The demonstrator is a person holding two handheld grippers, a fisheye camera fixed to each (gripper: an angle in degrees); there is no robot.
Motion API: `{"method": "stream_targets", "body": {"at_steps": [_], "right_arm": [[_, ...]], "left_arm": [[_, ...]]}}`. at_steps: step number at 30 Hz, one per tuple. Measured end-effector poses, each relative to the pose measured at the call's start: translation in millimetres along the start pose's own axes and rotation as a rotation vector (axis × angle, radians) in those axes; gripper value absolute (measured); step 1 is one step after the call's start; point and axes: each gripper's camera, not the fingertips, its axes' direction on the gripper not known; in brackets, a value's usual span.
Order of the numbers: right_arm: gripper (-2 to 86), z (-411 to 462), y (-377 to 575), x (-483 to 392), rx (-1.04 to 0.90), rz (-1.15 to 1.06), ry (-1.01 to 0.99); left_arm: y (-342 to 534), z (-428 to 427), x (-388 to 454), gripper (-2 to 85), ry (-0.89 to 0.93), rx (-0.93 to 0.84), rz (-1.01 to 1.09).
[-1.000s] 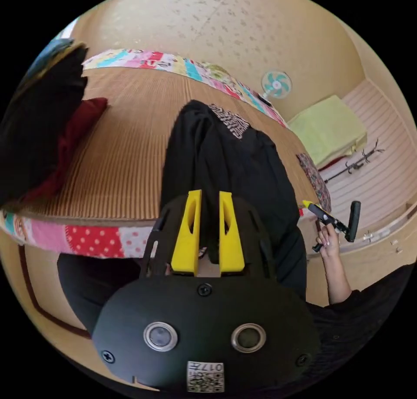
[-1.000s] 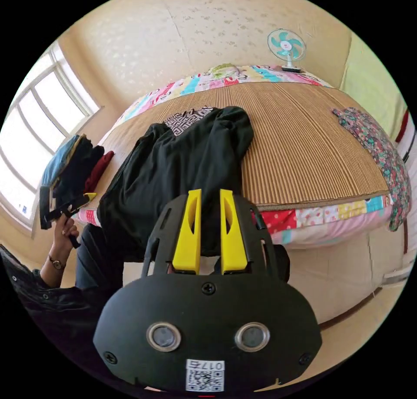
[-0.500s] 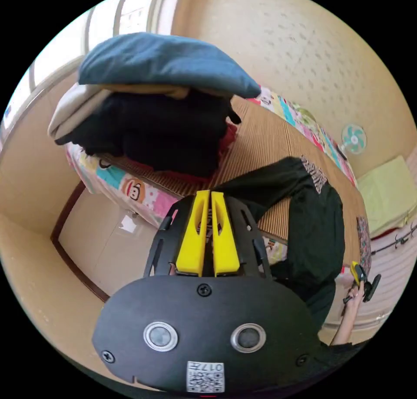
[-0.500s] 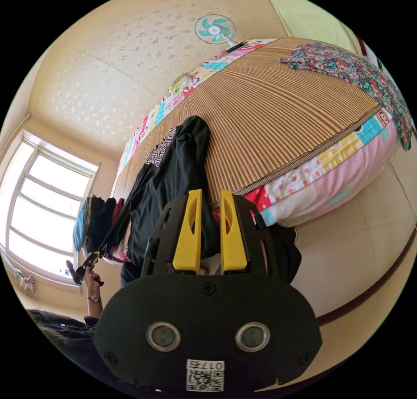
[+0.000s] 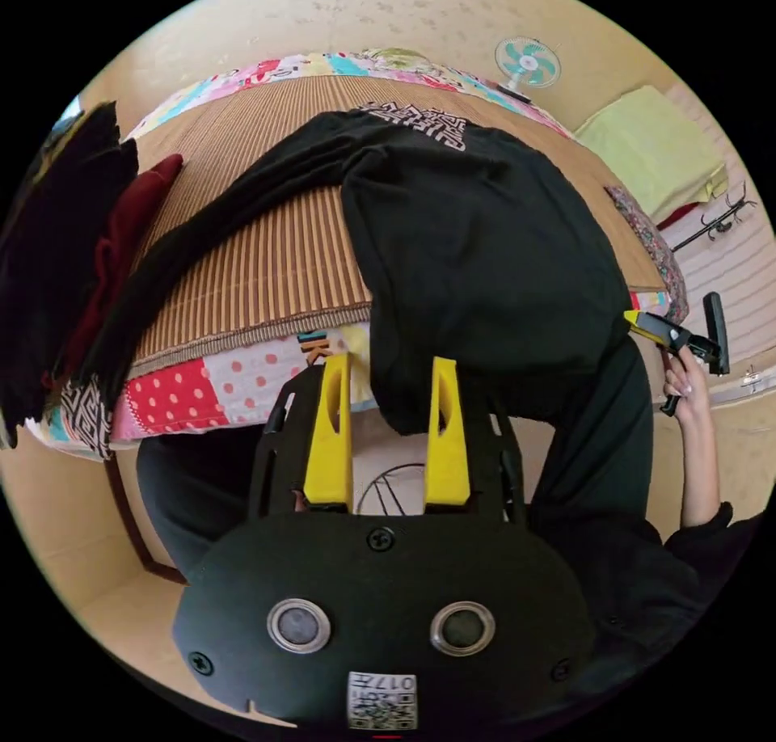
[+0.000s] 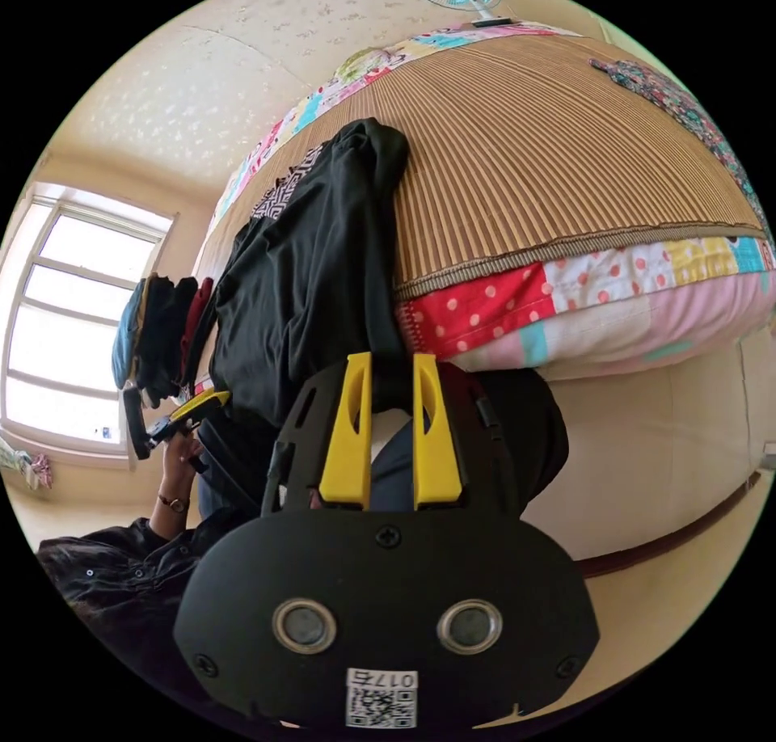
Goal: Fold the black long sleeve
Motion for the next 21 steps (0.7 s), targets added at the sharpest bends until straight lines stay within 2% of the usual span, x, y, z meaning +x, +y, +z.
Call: {"method": "stream_targets", "body": {"at_steps": [1, 4, 6, 8, 10, 12, 16, 18, 21], "right_arm": [[4.1, -3, 1, 0, -0.009, -0.014, 0.000], [2.8, -28, 12, -5, 0.005, -0.072, -0.062], [2.6, -52, 31, -8, 0.093, -0.177, -0.238], [3.0, -44, 35, 3, 0.023, -0.185, -0.283], [4.1, -28, 33, 20, -0.083, -0.132, -0.243], [6.9, -34, 30, 38, -0.017, -0.046, -0.219], [8.7, -44, 12, 37, 0.085, -0.016, -0.093], [7.9, -14, -13, 34, -0.093, -0.017, -0.010], [4.1, -26, -25, 23, -0.160, -0.101, 0.079]], "left_arm": [[3, -5, 5, 2.6, 0.011, -0.015, 0.069], [22, -42, -15, 1.7, 0.102, 0.012, 0.029], [39, -71, -38, 1.8, 0.110, 0.087, -0.035], [55, -85, -61, 2.7, 0.105, 0.102, -0.112], [67, -79, -84, 5.7, 0.022, 0.009, -0.200], [79, -75, -102, 8.2, -0.045, -0.042, -0.297], [99, -86, -125, 8.7, 0.086, 0.042, -0.396], [96, -83, -127, 8.7, 0.116, 0.026, -0.393], [89, -83, -124, 8.7, 0.142, 0.001, -0.372]]}}
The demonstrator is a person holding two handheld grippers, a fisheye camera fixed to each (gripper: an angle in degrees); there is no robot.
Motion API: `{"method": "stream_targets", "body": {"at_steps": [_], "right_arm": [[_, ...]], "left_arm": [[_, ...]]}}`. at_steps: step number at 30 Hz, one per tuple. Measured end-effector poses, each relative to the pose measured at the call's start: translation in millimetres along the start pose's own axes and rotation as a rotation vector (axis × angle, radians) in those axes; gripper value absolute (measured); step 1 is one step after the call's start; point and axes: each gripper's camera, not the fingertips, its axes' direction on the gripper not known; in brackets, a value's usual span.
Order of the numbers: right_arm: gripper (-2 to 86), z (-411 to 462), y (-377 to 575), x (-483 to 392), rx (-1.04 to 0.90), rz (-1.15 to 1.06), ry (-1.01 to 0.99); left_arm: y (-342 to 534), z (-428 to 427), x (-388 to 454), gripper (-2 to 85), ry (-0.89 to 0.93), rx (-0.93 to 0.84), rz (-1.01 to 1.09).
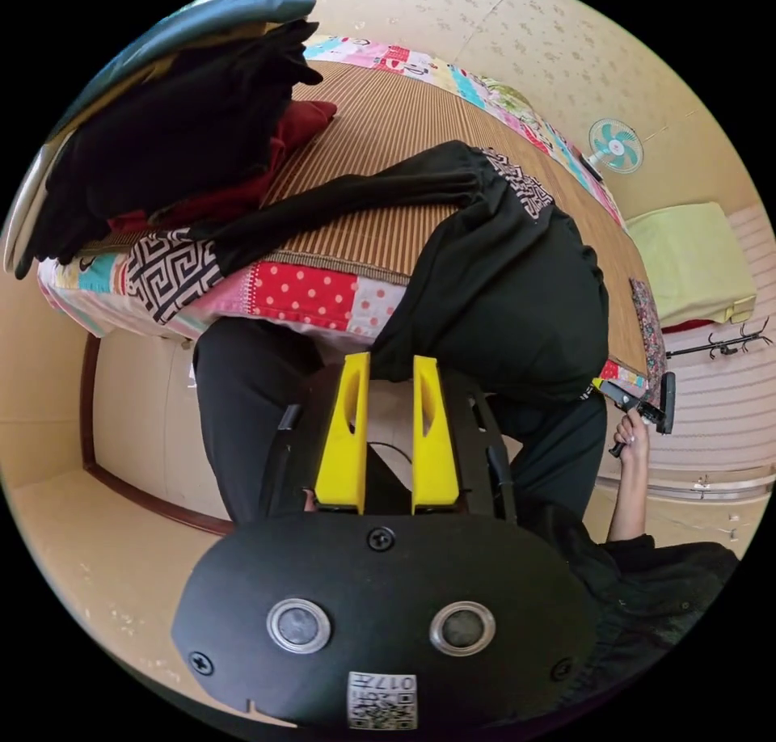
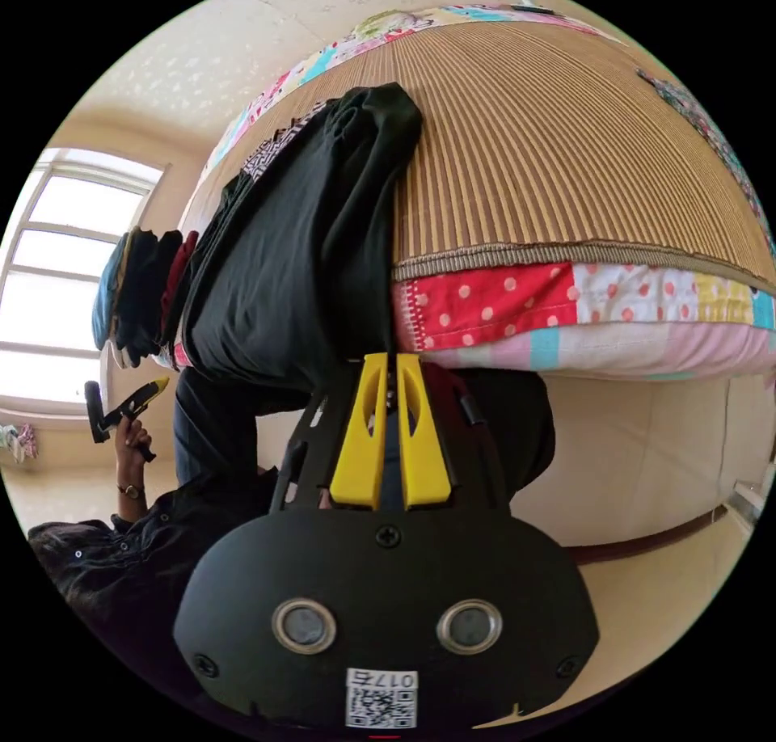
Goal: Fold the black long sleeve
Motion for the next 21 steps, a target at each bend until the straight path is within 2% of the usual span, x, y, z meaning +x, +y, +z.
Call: {"method": "stream_targets", "body": {"at_steps": [4, 7, 9, 10, 12, 13, 16, 19, 21], "right_arm": [[3.2, -102, 7, 13, 0.121, -0.006, 0.045], [3.5, -183, 2, 53, 0.263, 0.081, 0.269], [5.1, -219, -15, 114, 0.312, 0.226, 0.355], [5.8, -223, -18, 133, 0.316, 0.280, 0.364], [10.7, -231, -9, 199, 0.333, 0.525, 0.354], [11.0, -230, -2, 209, 0.346, 0.563, 0.334], [12.1, -209, 51, 235, 0.468, 0.676, 0.145], [12.3, -151, 114, 254, 0.582, 0.803, -0.159], [12.2, -106, 151, 267, 0.763, 0.849, -0.432]], "left_arm": [[-2, -19, 4, 8.2, 0.016, 0.050, 0.043], [-4, -19, 0, 8.2, 0.030, 0.035, 0.060], [-6, -15, -4, 8.2, 0.061, 0.013, 0.056], [-7, -11, -7, 8.3, 0.083, -0.003, 0.048], [-6, -8, -10, 8.3, 0.114, -0.018, 0.037], [-4, -7, -12, 8.3, 0.127, -0.023, 0.036], [0, -9, -18, 8.3, 0.120, -0.028, 0.025], [1, -14, -29, 8.3, 0.115, -0.028, 0.010], [-1, -16, -37, 8.3, 0.117, -0.038, -0.002]]}}
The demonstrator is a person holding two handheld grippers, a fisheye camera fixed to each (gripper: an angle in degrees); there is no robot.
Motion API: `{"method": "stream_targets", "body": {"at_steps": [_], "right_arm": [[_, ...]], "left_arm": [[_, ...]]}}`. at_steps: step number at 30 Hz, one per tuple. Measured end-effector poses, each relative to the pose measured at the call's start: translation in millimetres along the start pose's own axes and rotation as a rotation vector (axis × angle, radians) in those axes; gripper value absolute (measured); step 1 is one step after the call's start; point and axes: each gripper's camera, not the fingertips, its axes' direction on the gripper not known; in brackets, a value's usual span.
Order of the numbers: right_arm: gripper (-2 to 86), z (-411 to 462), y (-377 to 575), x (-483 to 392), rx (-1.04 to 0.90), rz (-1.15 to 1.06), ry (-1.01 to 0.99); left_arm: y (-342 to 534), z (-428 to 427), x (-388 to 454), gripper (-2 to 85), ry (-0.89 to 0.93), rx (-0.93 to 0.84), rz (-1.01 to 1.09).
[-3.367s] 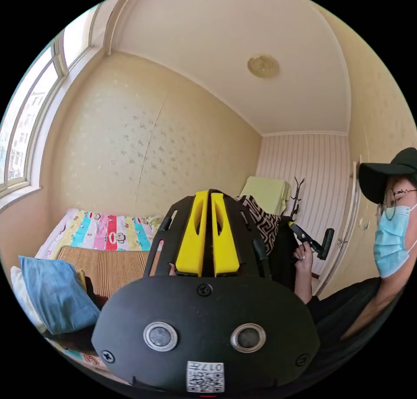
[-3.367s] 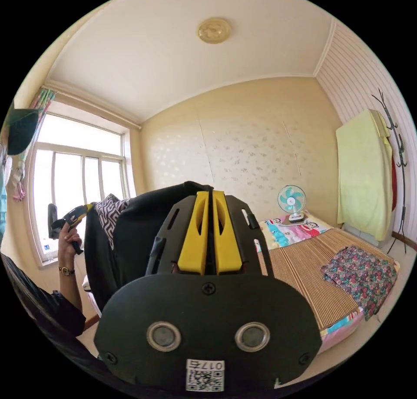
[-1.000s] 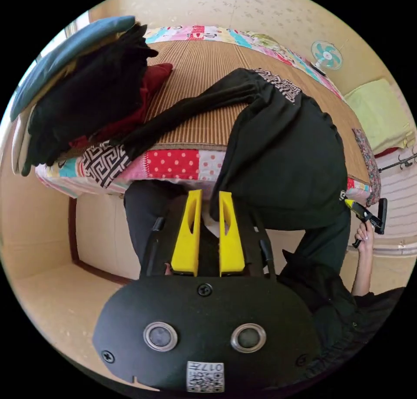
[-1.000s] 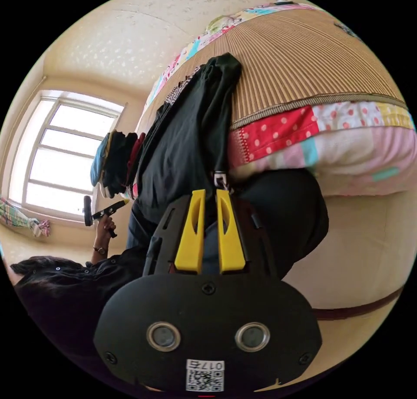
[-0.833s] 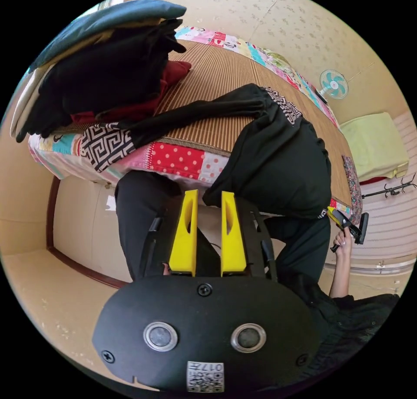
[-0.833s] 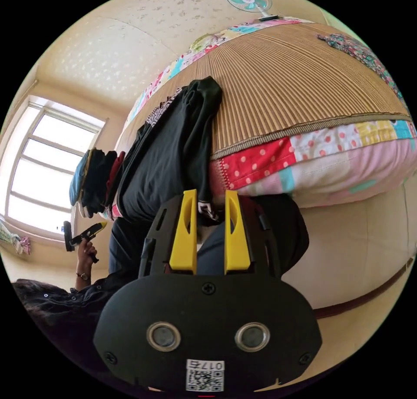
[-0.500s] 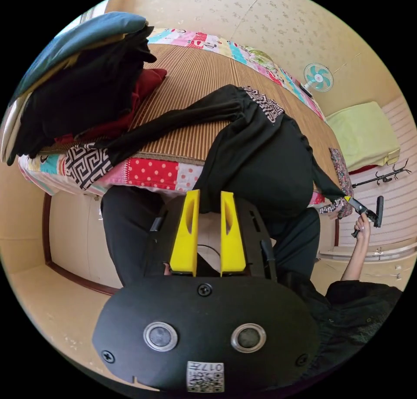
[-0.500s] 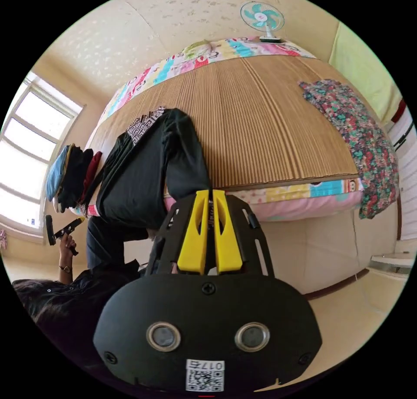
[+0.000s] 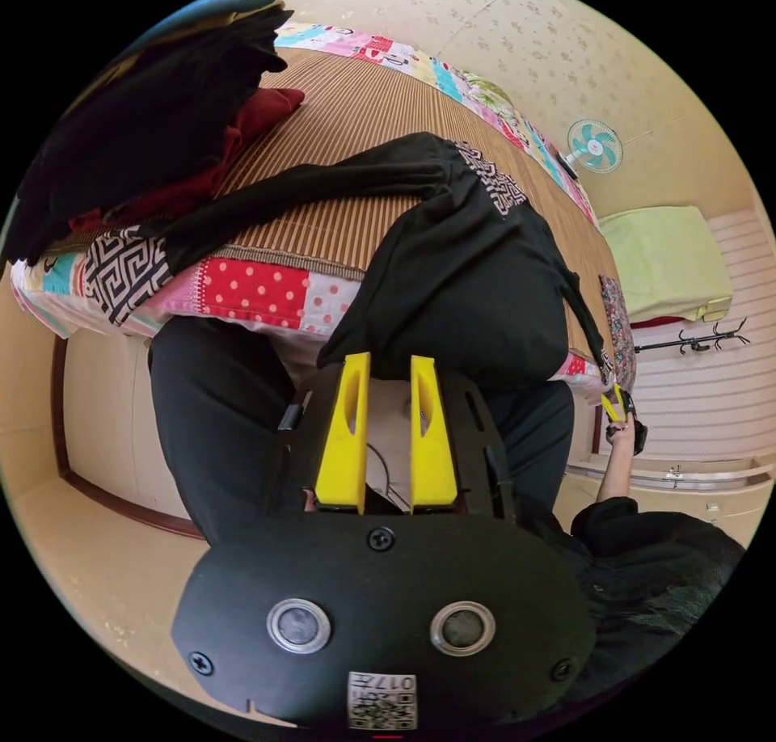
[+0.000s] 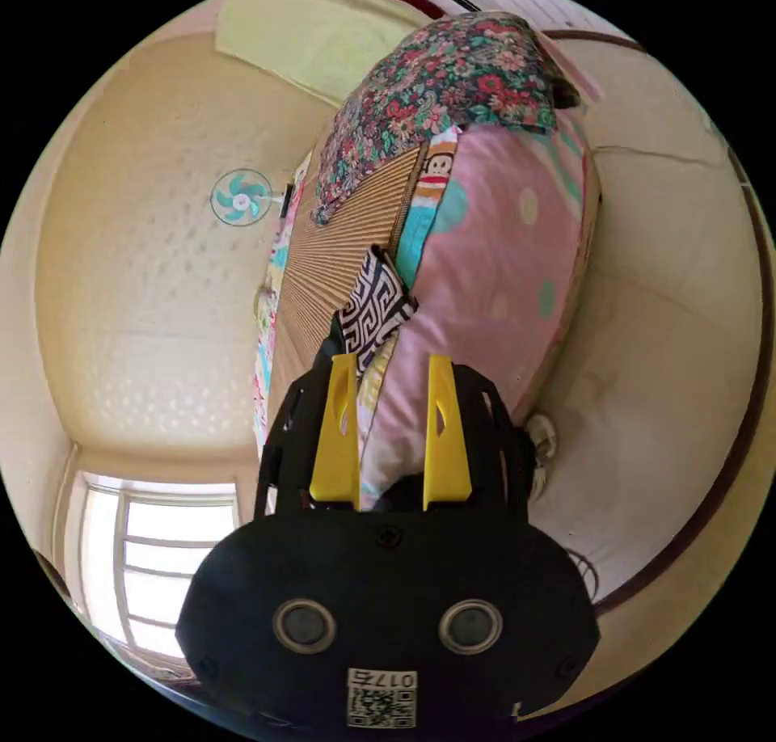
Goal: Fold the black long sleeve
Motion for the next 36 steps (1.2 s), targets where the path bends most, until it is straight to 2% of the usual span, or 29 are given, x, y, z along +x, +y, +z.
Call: {"method": "stream_targets", "body": {"at_steps": [2, 4, 6, 8, 11, 12, 13, 16, 18, 19, 21, 22, 23, 24, 26, 30, 33, 35, 36], "right_arm": [[12.1, 7, 8, 22, 0.063, 0.055, -0.129], [11.6, 17, 5, 22, 0.109, 0.039, -0.120], [8.7, 40, -13, 2, 0.084, 0.041, 0.031], [5.7, 48, -21, -23, 0.085, 0.149, 0.224], [3.3, 31, 4, -129, 0.288, -0.178, 0.055], [3.0, 31, 22, -182, 0.345, -0.292, 0.083], [2.9, 34, 34, -209, 0.365, -0.358, 0.079], [2.8, 70, 105, -312, 0.340, -0.630, -0.179], [2.9, 127, 175, -366, 0.207, -0.788, -0.382], [2.9, 145, 194, -376, 0.160, -0.819, -0.410], [3.1, 234, 273, -393, -0.052, -0.911, -0.447], [3.1, 259, 294, -391, -0.114, -0.933, -0.437], [3.3, 311, 337, -379, -0.267, -0.970, -0.388], [3.4, 359, 377, -358, -0.438, -0.970, -0.294], [3.5, 403, 430, -314, -0.609, -0.951, -0.153], [3.4, 396, 500, -238, -0.723, -0.993, -0.074], [3.2, 371, 508, -212, -0.756, -1.010, -0.047], [3.1, 359, 502, -203, -0.766, -1.011, -0.037], [3.0, 354, 497, -199, -0.767, -1.015, -0.020]], "left_arm": [[-4, -3, -7, 8.4, 0.010, -0.008, -0.011], [-10, -10, -15, 8.4, 0.042, 0.005, -0.026], [-12, -16, -22, 8.4, 0.075, 0.029, -0.044], [-11, -24, -29, 8.4, 0.106, 0.056, -0.060], [-3, -36, -45, 8.8, 0.128, 0.100, -0.093], [3, -41, -53, 8.9, 0.133, 0.118, -0.112], [9, -45, -63, 9.2, 0.143, 0.140, -0.136], [23, -54, -90, 10.0, 0.177, 0.180, -0.192], [31, -59, -108, 10.6, 0.192, 0.191, -0.232], [37, -63, -120, 11.0, 0.207, 0.206, -0.260], [46, -69, -138, 11.6, 0.234, 0.241, -0.301], [52, -72, -150, 12.1, 0.251, 0.263, -0.333], [54, -74, -156, 12.5, 0.261, 0.274, -0.350], [59, -77, -168, 13.3, 0.282, 0.298, -0.383], [65, -83, -187, 14.1, 0.303, 0.347, -0.437], [78, -102, -235, 15.5, 0.187, 0.464, -0.564], [74, -101, -267, 15.2, 0.054, 0.456, -0.601], [69, -85, -284, 13.5, 0.064, 0.416, -0.627], [64, -72, -294, 9.9, 0.139, 0.385, -0.635]]}}
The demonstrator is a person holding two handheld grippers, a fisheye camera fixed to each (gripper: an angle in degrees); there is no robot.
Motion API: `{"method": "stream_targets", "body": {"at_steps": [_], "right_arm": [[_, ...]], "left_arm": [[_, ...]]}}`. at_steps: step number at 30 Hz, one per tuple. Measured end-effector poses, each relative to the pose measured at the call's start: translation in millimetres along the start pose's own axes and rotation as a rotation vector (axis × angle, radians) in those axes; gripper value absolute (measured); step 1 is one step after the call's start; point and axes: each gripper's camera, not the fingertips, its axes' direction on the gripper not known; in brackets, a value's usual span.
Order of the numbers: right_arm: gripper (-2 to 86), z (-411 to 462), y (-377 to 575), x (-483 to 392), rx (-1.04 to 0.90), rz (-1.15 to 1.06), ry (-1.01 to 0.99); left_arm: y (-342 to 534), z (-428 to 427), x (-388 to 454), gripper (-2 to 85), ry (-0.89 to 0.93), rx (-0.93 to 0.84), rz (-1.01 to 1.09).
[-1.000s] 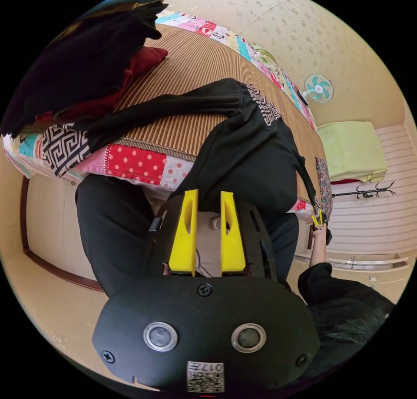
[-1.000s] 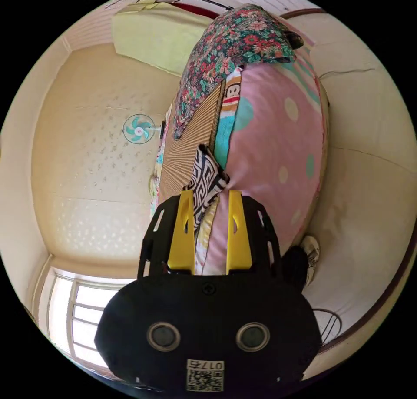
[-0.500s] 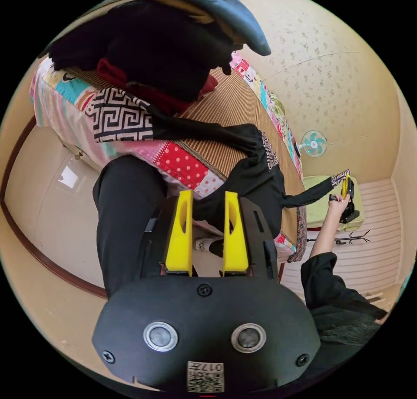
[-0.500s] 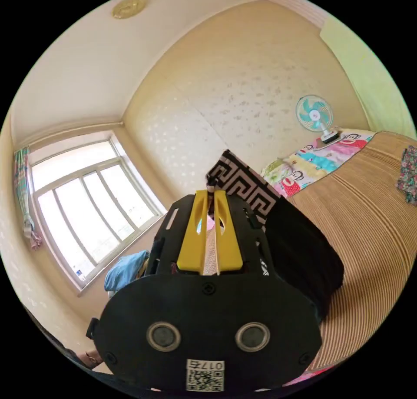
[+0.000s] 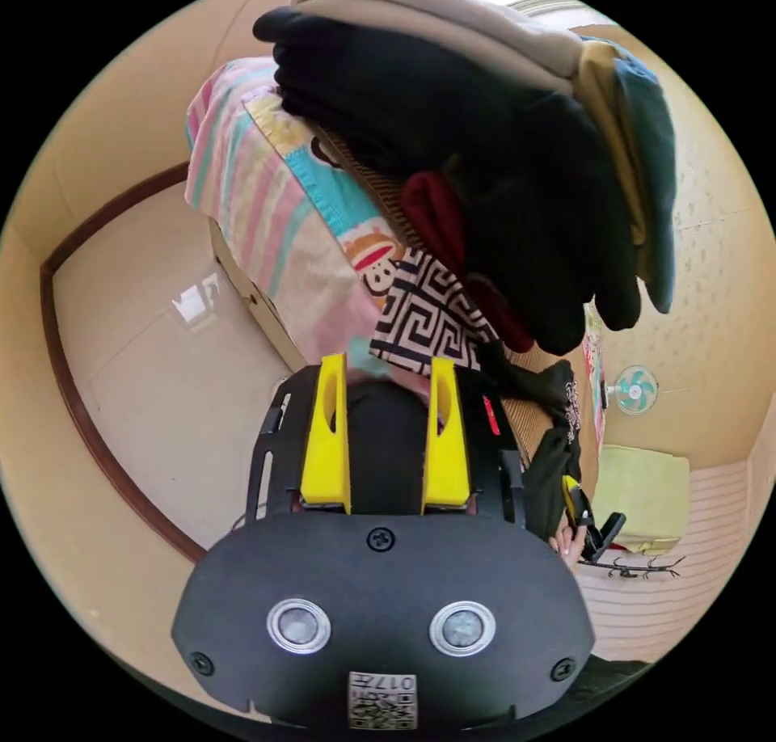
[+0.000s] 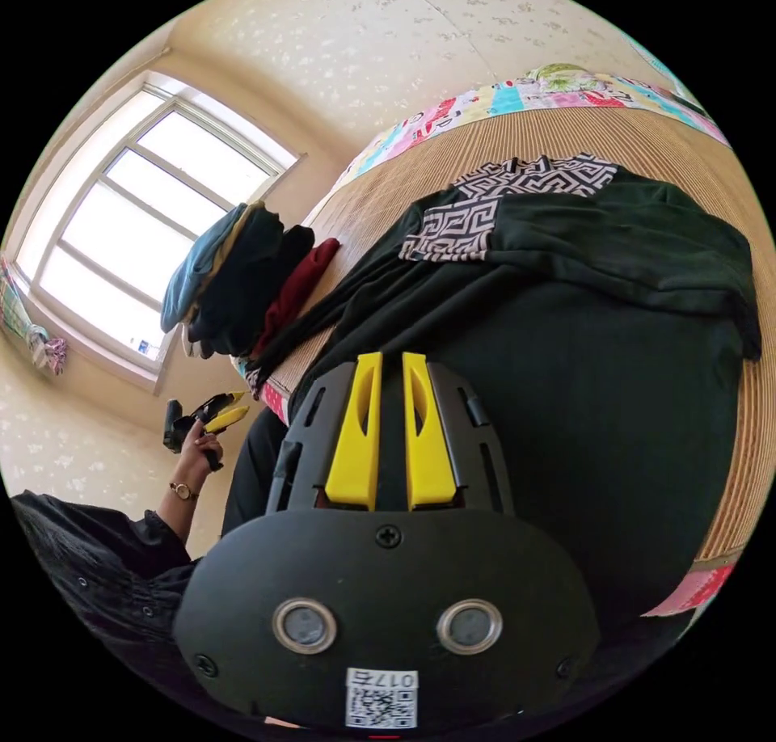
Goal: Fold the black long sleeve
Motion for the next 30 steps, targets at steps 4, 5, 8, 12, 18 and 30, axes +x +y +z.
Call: {"method": "stream_targets", "body": {"at_steps": [4, 5, 8, 12, 18, 30], "right_arm": [[2.8, -19, 8, 16, 0.006, 0.049, 0.061], [2.7, -27, 10, 19, 0.024, 0.056, 0.065], [2.4, -42, 15, 20, 0.077, 0.040, 0.108], [1.8, -17, 26, 54, 0.037, 0.121, 0.255], [1.2, -26, 47, 106, 0.150, 0.247, -0.063], [1.8, -97, 84, 128, 0.175, 0.294, -0.100]], "left_arm": [[3, 12, -9, -0.1, 0.540, -0.056, -0.026], [7, 5, -7, -0.3, 0.597, -0.039, -0.016], [24, -52, 6, -0.7, 0.606, 0.076, 0.061], [40, -110, 6, -0.9, 0.468, 0.284, 0.095], [42, -132, 150, -0.9, 0.493, 0.401, 0.415], [238, 121, 592, 3.5, 0.721, -0.194, 1.093]]}}
